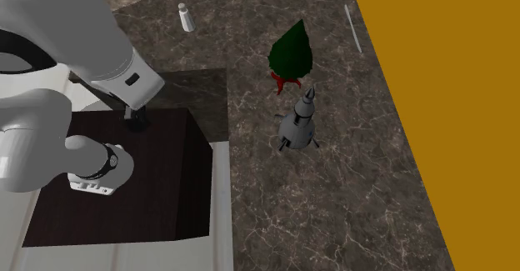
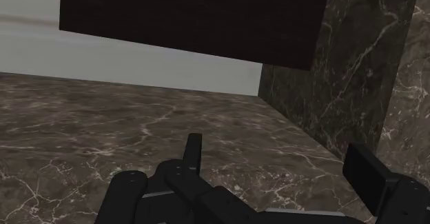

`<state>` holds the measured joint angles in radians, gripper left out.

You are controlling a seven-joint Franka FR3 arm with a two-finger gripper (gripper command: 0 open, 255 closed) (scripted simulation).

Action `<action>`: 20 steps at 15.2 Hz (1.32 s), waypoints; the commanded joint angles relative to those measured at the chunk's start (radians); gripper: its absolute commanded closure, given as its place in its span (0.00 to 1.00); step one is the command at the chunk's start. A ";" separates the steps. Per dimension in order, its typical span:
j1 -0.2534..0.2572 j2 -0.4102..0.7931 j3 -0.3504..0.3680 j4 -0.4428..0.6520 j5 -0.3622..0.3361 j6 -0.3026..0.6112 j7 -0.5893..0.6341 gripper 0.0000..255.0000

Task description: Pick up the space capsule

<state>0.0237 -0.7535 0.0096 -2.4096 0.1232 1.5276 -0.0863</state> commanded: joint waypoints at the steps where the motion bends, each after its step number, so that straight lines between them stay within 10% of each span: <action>1: 0.000 0.000 0.000 0.000 0.000 0.000 0.000 0.00; 20: 0.120 0.385 -0.110 -0.088 0.155 1.030 -0.393 0.00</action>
<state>0.1289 -0.4042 -0.0891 -2.5133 0.2549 2.5032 -0.4464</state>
